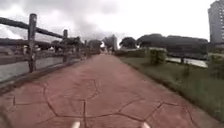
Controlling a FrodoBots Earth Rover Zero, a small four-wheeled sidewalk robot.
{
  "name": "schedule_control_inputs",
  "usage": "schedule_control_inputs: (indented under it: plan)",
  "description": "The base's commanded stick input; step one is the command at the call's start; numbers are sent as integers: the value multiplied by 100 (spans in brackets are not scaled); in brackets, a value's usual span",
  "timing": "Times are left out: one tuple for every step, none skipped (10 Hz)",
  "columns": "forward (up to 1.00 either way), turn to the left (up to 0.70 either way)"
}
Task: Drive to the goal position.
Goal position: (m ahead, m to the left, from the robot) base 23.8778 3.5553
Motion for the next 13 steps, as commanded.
schedule_control_inputs:
  plan:
    - [70,27]
    - [70,20]
    - [70,0]
    - [70,0]
    - [70,0]
    - [70,0]
    - [70,0]
    - [70,0]
    - [70,0]
    - [70,0]
    - [70,0]
    - [70,0]
    - [70,0]
